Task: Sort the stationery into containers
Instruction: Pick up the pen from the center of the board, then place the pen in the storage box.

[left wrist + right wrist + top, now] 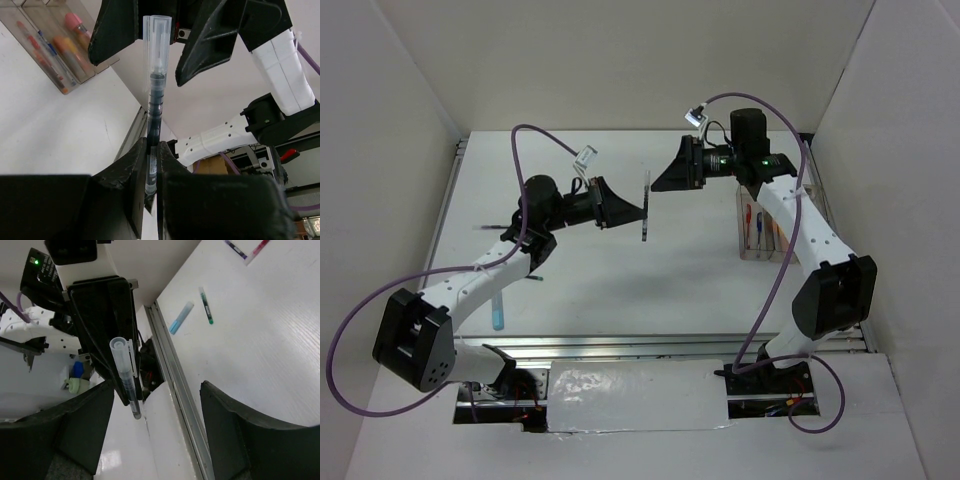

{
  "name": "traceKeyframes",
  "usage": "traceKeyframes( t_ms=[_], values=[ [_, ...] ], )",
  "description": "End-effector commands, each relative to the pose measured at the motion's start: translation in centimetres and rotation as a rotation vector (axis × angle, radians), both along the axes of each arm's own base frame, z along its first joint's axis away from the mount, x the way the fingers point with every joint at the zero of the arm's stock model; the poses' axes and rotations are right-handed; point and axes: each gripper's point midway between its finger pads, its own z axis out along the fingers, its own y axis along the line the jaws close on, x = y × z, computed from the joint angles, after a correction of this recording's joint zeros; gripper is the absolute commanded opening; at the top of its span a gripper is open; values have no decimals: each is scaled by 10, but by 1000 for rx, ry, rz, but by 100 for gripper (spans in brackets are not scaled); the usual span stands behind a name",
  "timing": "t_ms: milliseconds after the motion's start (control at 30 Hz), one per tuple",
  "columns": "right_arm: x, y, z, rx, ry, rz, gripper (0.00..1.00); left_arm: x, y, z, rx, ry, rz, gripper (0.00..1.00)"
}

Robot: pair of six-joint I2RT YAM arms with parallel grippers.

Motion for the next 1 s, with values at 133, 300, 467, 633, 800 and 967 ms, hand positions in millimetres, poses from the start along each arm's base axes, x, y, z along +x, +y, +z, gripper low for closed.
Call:
traceKeyframes(
  t_ms=[133, 300, 467, 633, 800, 967],
  values=[
    [-9, 13, 28, 70, -86, 52, 65, 1, -3, 11, -50, -23, -5, 0],
    [-13, 26, 28, 74, -79, 82, 60, 3, -4, 6, -46, -2, -4, 0],
    [-11, 29, 29, 77, -79, 86, 30, 2, -4, 5, -37, 1, -3, 0],
    [0, 16, 26, 62, -67, 38, 0, 8, 1, 0, 7, -9, 22, 49],
    [27, -30, 9, -65, -93, -121, 0, 48, 44, -34, 304, 39, 186, 99],
    [68, -130, -52, -439, -100, -383, 0, 90, 127, -61, 734, -40, 406, 99]
  ],
)
